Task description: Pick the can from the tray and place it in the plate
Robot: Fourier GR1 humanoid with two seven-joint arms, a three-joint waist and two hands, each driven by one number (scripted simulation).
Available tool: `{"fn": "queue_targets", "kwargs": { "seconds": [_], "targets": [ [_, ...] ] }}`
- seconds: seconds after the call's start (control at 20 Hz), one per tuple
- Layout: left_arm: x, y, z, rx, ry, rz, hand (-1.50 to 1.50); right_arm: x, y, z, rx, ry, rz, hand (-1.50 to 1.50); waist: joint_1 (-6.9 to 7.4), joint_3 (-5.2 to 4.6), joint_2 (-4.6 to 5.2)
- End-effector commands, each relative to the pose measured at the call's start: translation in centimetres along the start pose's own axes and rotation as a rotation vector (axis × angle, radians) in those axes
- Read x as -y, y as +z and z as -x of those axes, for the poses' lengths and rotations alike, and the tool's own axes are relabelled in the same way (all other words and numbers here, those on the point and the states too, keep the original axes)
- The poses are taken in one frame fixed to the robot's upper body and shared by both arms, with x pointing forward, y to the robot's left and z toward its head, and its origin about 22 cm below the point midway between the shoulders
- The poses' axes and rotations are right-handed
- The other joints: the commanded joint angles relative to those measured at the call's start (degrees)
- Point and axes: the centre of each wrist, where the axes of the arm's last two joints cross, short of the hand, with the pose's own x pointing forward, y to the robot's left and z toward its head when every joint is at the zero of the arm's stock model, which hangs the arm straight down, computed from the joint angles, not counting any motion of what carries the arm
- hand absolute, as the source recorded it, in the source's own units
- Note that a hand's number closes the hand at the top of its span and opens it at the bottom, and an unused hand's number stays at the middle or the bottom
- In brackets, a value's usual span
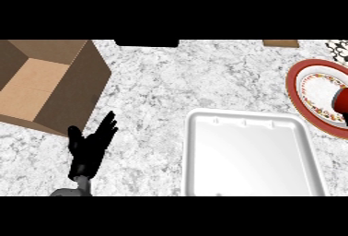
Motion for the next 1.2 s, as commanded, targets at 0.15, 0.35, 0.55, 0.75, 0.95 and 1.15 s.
{"fn": "queue_targets", "kwargs": {
  "seconds": [0.15, 0.35, 0.55, 0.75, 0.95, 1.15],
  "targets": [
    [1.4, 0.2, -0.5, 0.008, 0.002, 0.032, 0.00, -0.4, -4.3, 0.6, -0.017, -0.002, 0.041, 1.50, 1.80, 0.17, 0.59],
    [1.2, 0.2, 0.1, 0.003, -0.033, 0.049, 0.00, 0.0, -4.6, 0.9, -0.004, 0.012, 0.074, 1.50, 2.28, 0.26, 1.06],
    [0.9, -0.4, -0.8, 0.024, -0.020, 0.038, 0.00, 0.3, -2.9, 1.9, -0.199, 0.248, -0.143, -1.50, 3.11, 0.14, 1.53],
    [1.1, -1.2, -2.2, 0.044, -0.020, 0.054, 0.00, -1.4, -4.3, 1.3, -0.218, 0.219, -0.281, -1.50, 4.01, 0.29, 1.85],
    [1.6, -0.7, -0.8, 0.029, -0.027, 0.051, 0.00, -2.7, -3.0, 2.2, -0.189, 0.082, -0.288, -1.50, 3.73, 0.54, 2.01],
    [1.0, -0.4, -0.9, 0.027, -0.020, 0.051, 0.00, -2.5, -5.1, 1.0, -0.101, -0.105, -0.219, -1.50, 3.30, 0.51, 1.49]
  ]
}}
